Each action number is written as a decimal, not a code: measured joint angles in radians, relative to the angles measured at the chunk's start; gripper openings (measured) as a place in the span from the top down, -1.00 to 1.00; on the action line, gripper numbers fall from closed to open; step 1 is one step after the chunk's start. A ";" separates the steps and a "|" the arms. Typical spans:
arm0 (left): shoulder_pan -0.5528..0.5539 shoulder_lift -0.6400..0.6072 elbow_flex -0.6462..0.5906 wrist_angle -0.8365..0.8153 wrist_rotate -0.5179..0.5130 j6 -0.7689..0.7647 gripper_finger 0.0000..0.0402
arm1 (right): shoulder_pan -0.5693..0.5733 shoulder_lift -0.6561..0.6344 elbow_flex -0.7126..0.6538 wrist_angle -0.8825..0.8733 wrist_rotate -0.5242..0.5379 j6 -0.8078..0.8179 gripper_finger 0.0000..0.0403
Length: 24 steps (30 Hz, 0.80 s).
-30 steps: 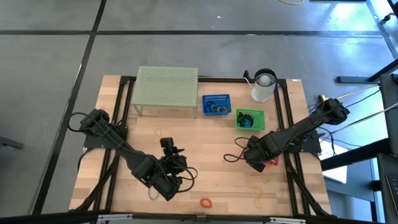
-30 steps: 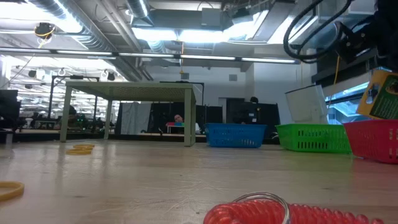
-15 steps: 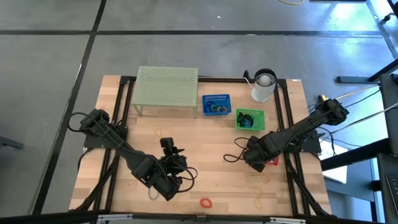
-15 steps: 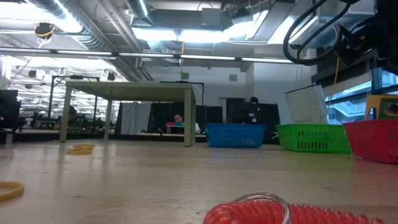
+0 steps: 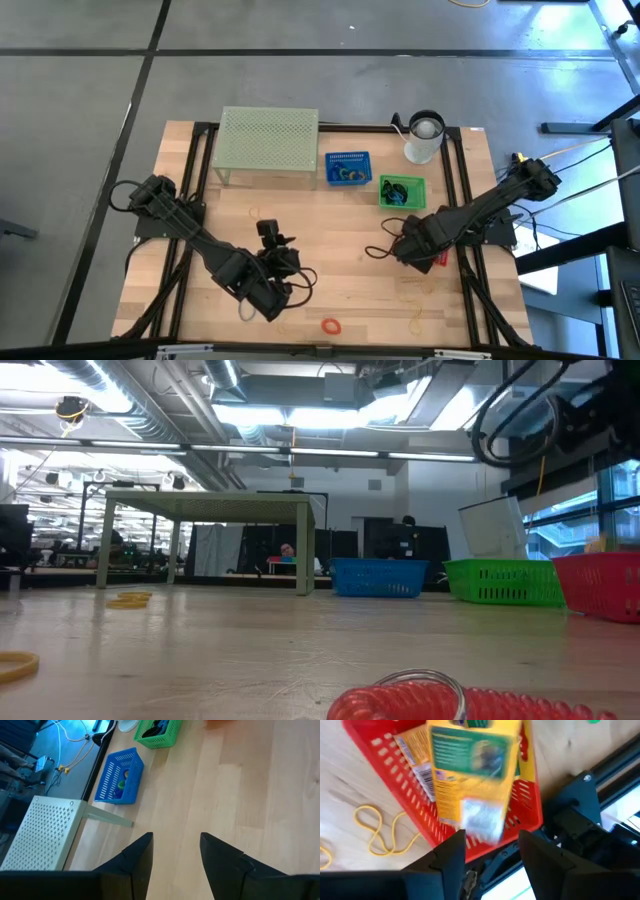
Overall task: Pick & Place Office Desk Supplies
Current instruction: Put the yellow rubber band into the green bin
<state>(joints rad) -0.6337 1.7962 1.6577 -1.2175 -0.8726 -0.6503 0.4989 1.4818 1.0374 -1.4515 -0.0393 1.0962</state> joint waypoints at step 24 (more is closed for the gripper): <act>-0.037 0.000 -0.001 -0.124 0.000 -0.160 0.22 | 0.323 0.133 0.100 0.536 0.086 0.599 0.24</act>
<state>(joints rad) -0.6712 1.7966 1.6569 -1.3415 -0.8726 -0.8098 0.8216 1.6149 1.1375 -0.9152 0.0470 1.6954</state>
